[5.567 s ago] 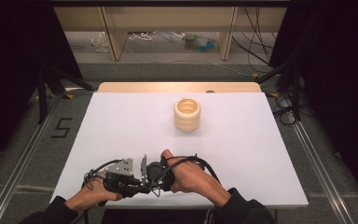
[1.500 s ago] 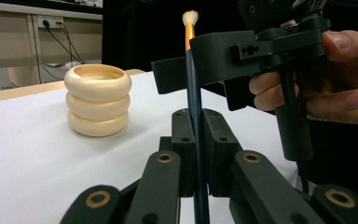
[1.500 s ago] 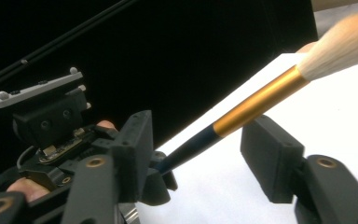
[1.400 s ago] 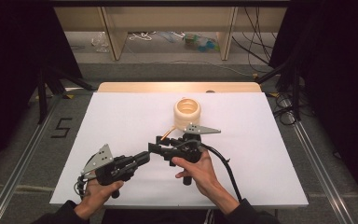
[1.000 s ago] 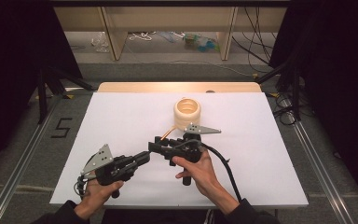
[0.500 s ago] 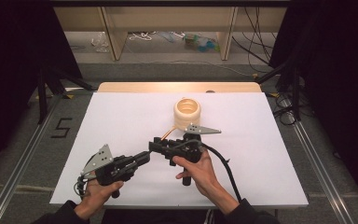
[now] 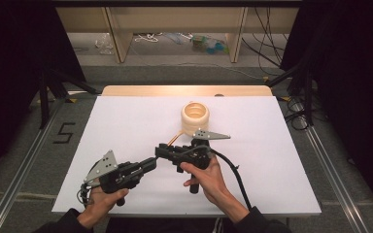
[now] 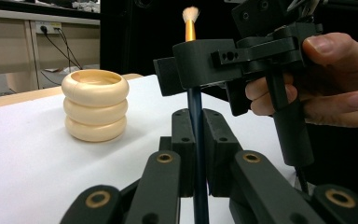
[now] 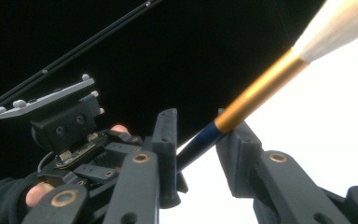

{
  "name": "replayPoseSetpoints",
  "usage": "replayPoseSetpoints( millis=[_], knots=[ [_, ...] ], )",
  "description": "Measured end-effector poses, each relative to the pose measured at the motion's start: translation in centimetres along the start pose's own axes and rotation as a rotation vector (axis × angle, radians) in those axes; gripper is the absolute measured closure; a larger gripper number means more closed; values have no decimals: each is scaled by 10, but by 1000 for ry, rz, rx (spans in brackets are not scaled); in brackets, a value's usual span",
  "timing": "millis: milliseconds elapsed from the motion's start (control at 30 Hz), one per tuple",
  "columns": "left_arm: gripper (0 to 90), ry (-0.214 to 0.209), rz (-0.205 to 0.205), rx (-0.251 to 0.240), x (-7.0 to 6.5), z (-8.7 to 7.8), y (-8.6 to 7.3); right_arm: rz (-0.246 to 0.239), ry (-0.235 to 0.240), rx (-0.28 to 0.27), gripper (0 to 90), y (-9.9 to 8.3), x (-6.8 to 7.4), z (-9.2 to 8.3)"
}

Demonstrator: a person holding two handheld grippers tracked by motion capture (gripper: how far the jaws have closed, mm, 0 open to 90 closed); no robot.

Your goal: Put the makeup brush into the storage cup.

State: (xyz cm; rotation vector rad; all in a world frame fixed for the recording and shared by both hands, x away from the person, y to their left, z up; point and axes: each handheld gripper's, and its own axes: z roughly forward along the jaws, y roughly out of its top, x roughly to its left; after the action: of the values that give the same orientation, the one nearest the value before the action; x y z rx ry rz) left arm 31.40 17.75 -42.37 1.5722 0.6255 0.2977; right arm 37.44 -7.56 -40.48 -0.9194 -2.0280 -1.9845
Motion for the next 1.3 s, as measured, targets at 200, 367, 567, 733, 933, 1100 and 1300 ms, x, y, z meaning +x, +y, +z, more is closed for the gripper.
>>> replayPoseSetpoints(
  millis=[200,367,567,733,933,1100,1300],
  knots=[
    [836,-5,2,-2,0,0,0,28,14,5,746,0,2,-1],
    [837,-18,19,2,0,1,0,41,50,-5,797,1,3,-1],
    [818,-21,24,0,1,2,0,49,77,-19,830,1,6,-1],
    [734,-18,26,23,2,3,-2,7,73,-31,832,2,8,-1],
    [614,-14,17,24,1,4,-1,-45,54,-11,832,7,13,-4],
    [505,6,31,36,3,4,-1,-95,38,8,832,9,16,-5],
    [395,37,17,61,5,5,-2,-151,7,25,832,12,17,-8]
  ],
)
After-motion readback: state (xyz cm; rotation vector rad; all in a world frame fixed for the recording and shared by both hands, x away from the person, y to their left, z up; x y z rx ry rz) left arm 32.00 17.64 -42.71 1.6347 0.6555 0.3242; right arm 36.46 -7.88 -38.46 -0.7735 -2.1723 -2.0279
